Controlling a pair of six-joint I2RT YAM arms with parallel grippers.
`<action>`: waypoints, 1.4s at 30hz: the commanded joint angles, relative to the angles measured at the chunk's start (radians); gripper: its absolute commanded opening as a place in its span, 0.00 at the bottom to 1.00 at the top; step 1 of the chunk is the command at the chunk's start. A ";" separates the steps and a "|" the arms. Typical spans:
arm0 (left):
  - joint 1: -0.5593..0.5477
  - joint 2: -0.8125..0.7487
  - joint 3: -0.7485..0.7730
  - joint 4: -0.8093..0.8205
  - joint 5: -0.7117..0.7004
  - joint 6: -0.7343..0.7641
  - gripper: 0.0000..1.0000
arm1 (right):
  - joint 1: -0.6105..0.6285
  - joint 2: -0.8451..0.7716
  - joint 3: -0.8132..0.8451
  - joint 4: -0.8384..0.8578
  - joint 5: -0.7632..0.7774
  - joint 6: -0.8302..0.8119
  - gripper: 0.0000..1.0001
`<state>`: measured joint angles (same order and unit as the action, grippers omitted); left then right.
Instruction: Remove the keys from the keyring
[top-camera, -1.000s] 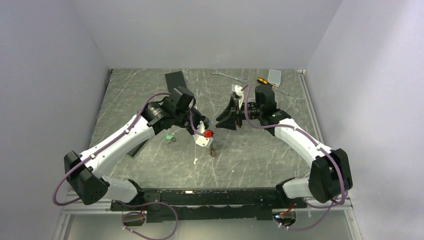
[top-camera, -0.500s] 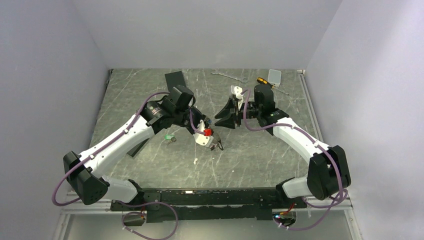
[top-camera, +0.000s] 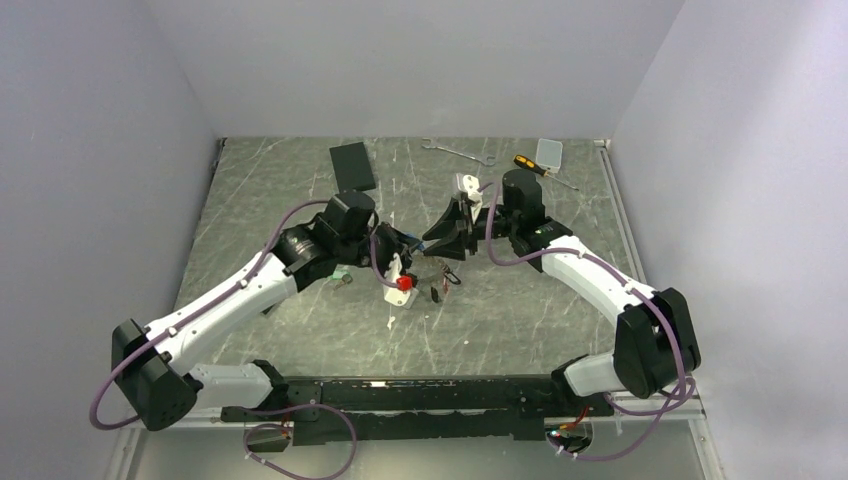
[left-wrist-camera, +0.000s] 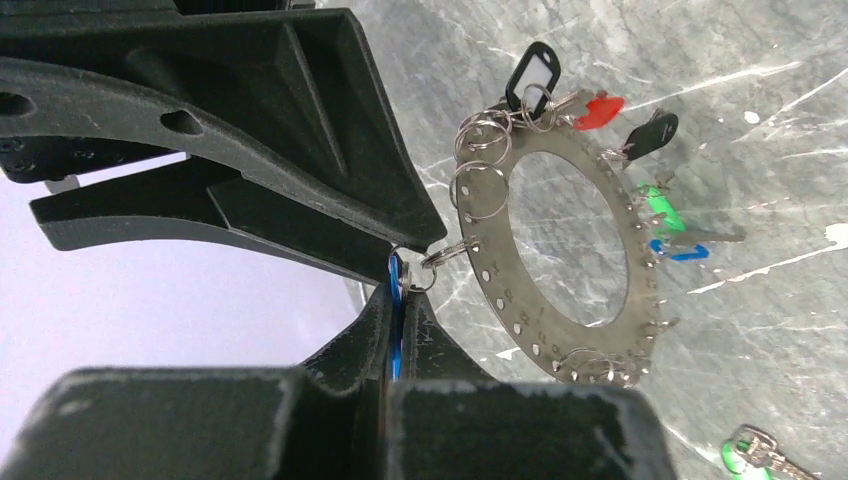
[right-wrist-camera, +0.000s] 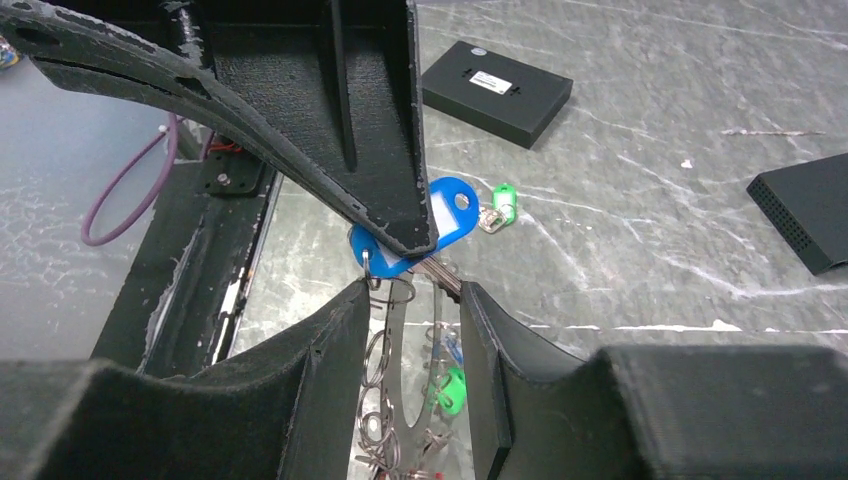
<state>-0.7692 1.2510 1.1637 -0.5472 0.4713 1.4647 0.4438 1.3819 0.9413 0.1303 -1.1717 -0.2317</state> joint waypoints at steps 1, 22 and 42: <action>-0.008 -0.073 -0.039 0.176 0.023 0.043 0.00 | 0.004 0.004 -0.005 0.058 -0.025 0.001 0.42; -0.007 -0.132 -0.126 0.371 0.061 0.115 0.00 | 0.034 -0.009 0.005 -0.076 -0.078 -0.139 0.44; -0.021 -0.159 -0.159 0.373 -0.058 0.174 0.00 | -0.080 -0.034 -0.075 0.234 -0.065 0.360 0.67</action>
<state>-0.7853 1.1397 0.9695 -0.2966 0.4198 1.6096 0.4191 1.3788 0.9123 0.2150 -1.1847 -0.0505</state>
